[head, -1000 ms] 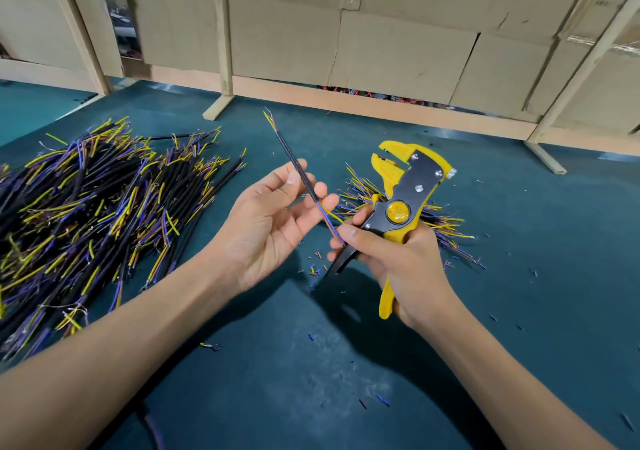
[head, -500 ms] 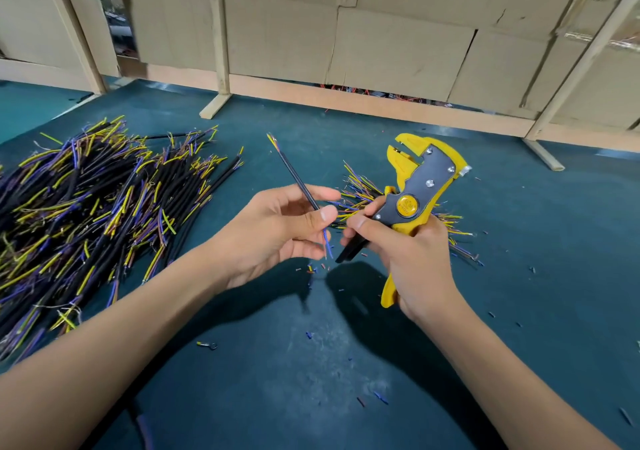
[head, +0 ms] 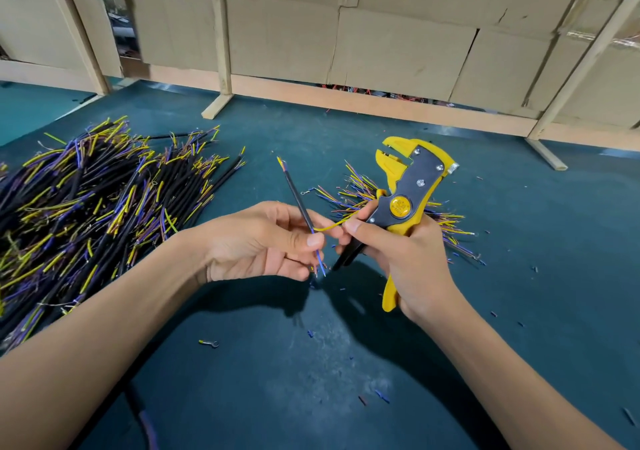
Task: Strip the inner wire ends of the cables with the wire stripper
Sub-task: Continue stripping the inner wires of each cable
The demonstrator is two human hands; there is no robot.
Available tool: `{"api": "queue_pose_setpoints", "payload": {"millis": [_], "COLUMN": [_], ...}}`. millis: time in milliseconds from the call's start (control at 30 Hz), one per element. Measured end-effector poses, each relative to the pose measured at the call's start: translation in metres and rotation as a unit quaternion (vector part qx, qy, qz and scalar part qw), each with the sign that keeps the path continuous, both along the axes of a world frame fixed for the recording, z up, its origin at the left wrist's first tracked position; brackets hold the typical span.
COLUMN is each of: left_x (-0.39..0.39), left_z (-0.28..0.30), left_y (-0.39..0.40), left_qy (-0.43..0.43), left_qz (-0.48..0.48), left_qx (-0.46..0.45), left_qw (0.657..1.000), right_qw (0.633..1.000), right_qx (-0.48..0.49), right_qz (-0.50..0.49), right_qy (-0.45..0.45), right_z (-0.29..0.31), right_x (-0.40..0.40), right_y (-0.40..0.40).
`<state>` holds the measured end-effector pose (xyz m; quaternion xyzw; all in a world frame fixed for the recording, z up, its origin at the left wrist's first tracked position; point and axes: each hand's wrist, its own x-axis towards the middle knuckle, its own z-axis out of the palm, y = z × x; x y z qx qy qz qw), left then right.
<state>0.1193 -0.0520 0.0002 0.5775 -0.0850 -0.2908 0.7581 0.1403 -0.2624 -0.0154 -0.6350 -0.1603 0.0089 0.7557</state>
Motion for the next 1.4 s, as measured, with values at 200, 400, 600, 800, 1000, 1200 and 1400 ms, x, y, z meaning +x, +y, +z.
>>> {"api": "queue_pose_setpoints", "payload": {"millis": [200,400,600,800,1000,1200,1400], "left_x": [0.004,0.007,0.008,0.007,0.003,0.003,0.0], "left_z": [0.0,0.004,0.008,0.01,0.009,0.005,0.003], "left_y": [-0.003,-0.004,-0.006,-0.009,-0.018,-0.022,-0.03], "left_qy": [-0.047,-0.117,-0.164,-0.182,-0.185,-0.17,-0.145], "left_qz": [0.116,0.209,0.295,0.311,0.301,0.29,0.293], "left_qx": [-0.06,-0.107,-0.222,-0.217,-0.215,-0.22,-0.245], "left_qw": [0.99,0.965,0.915,0.908,0.911,0.916,0.913], "right_qw": [0.992,0.971,0.949,0.933,0.936,0.941,0.942], "right_qx": [0.046,0.045,0.061,0.068,0.113,0.145,0.11], "right_qz": [0.075,0.2,0.277,0.318,0.292,0.255,0.272], "right_qy": [0.09,0.125,0.14,0.151,0.159,0.17,0.163], "right_z": [0.001,0.002,-0.001,-0.009,-0.012,-0.01,-0.011], "right_x": [0.0,-0.009,-0.018,-0.022,-0.024,-0.023,-0.024], "right_y": [-0.001,0.003,0.009,0.012,0.015,0.016,0.016]}}
